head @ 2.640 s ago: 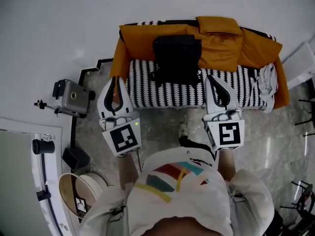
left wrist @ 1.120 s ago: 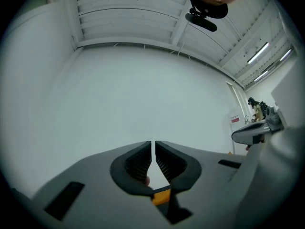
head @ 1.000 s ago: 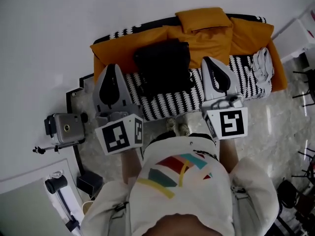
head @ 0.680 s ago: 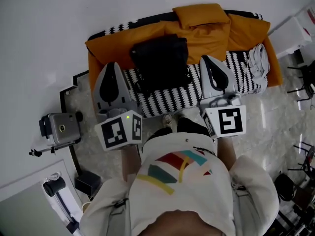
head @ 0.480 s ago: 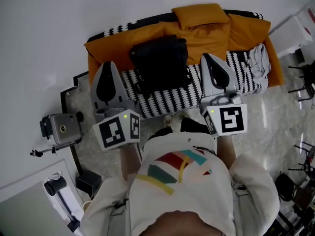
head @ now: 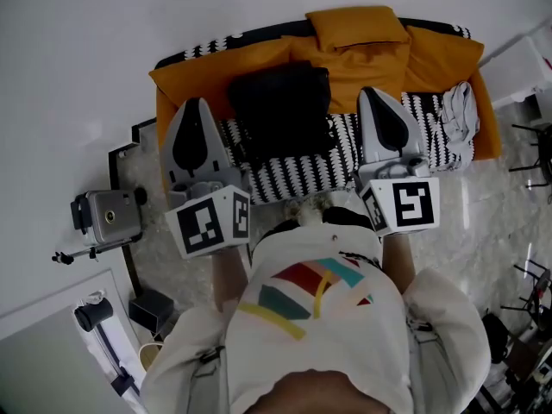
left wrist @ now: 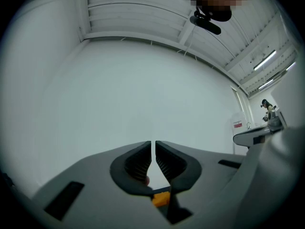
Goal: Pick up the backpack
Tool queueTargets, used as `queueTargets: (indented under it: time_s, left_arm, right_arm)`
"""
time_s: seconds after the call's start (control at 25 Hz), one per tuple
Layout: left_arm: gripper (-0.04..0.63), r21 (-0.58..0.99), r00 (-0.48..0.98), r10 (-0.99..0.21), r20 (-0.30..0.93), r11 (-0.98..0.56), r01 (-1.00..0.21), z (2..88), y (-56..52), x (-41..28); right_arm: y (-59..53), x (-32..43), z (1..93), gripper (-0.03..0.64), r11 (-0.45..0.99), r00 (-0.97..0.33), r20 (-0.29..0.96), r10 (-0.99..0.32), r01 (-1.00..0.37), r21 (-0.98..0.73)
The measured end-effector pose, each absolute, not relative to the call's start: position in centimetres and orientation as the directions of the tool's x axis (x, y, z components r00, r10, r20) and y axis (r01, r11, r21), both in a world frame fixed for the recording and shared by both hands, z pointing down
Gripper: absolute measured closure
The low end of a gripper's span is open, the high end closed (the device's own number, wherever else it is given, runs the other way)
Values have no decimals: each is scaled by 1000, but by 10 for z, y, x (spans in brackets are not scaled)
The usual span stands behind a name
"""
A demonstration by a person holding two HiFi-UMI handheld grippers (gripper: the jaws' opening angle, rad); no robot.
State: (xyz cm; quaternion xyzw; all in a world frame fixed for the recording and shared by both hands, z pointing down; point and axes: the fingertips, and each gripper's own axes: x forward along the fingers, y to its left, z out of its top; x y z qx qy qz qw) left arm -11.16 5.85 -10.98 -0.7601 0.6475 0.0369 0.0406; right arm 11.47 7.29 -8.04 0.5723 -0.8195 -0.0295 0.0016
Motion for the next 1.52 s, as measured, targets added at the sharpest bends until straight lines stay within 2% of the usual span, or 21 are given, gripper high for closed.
queueTargets:
  time_s: [0.44,0.72,0.76,0.84,0.92,1.08,1.16,1.36,1.52]
  left_arm:
    - [558,-1,143,-989,-33,-143,-990,-70,37,-112]
    - [558,-53,111,-989,94,-116,-992,37,7,-107]
    - [558,-61,111,-987,118,-118,-991,58,2,-108]
    - [540,-62,132,-976,175,-145,-988,100,-9,-108]
    - [466,-54,152,-961,233,-168,-984,142,-19,-109]
    - [417,-90,128,-941,314,-163,-983,225,-34,-119]
    - [367,-82,94,-933,347,-130,-988,266,-40,-131]
    - [334,26,96,-868,488,-96,-995,367,-53,-159]
    - [315,79,110,-828,550,-79,-994,423,-67,-174]
  right_arm:
    - [50,124,-51,612,362,-362,19,-932,-932,30]
    - [9,126,33,611,316,-317,87,-944,-948,-20]
    - [2,123,51,559,323,-323,107,-940,-946,-21]
    - [-12,118,88,522,338,-340,145,-929,-940,-36]
    - [-22,117,131,488,347,-351,193,-916,-936,-56]
    - [-40,122,227,391,339,-333,340,-880,-940,-41]
    - [-45,124,269,348,346,-336,397,-854,-937,-49]
    - [-56,128,350,266,375,-374,490,-788,-921,-101]
    - [-67,130,399,246,368,-376,543,-751,-921,-129]
